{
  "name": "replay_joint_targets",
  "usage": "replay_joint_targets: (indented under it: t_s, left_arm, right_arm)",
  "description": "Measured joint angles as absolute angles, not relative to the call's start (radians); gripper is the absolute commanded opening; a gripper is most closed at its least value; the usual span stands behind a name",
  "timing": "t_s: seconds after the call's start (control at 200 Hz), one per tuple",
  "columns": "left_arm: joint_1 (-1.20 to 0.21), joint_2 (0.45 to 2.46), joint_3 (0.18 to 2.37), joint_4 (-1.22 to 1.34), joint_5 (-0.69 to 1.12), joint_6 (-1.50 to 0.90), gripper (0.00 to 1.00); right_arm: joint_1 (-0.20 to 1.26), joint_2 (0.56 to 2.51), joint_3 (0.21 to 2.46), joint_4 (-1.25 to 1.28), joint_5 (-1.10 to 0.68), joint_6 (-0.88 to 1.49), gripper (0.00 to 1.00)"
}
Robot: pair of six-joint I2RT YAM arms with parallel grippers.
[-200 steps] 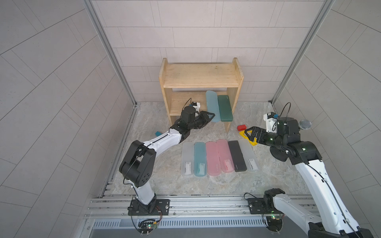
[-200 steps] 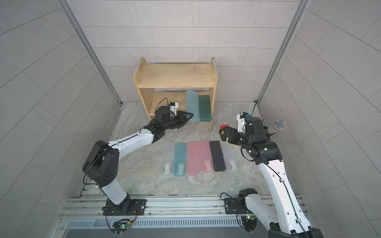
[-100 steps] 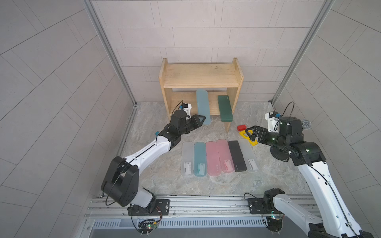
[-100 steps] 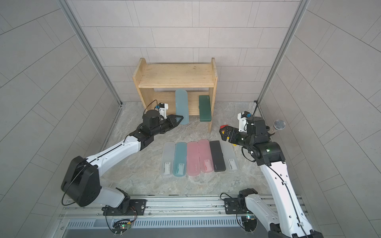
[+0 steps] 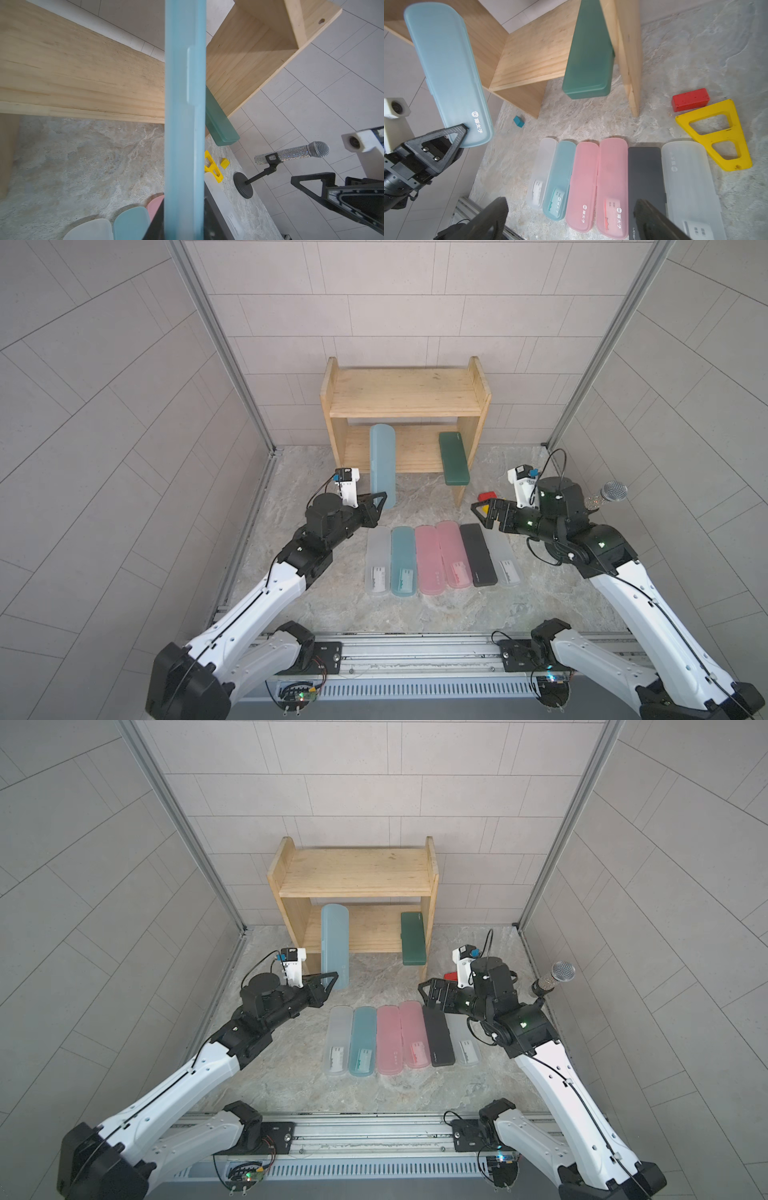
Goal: Remove the pencil cases from the shelf
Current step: Pick up the pencil case from the shelf.
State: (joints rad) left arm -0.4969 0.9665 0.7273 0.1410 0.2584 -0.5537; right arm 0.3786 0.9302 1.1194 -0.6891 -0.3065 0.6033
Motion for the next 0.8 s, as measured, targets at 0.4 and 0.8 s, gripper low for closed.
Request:
replay_joint_targets:
  t_s: [0.4,0.8]
  left_arm:
    - [-0.497,0.723,0.599,0.106,0.268,-0.48,0.0]
    - [-0.497,0.603,0.558,0.092,0.288,-0.453,0.0]
  right_arm:
    - [0.627,1.112,1.153,-0.473,-0.223,0.7,1.0]
    - [0.837,1.427,1.493,-0.345,-0.199,0.707,1.0]
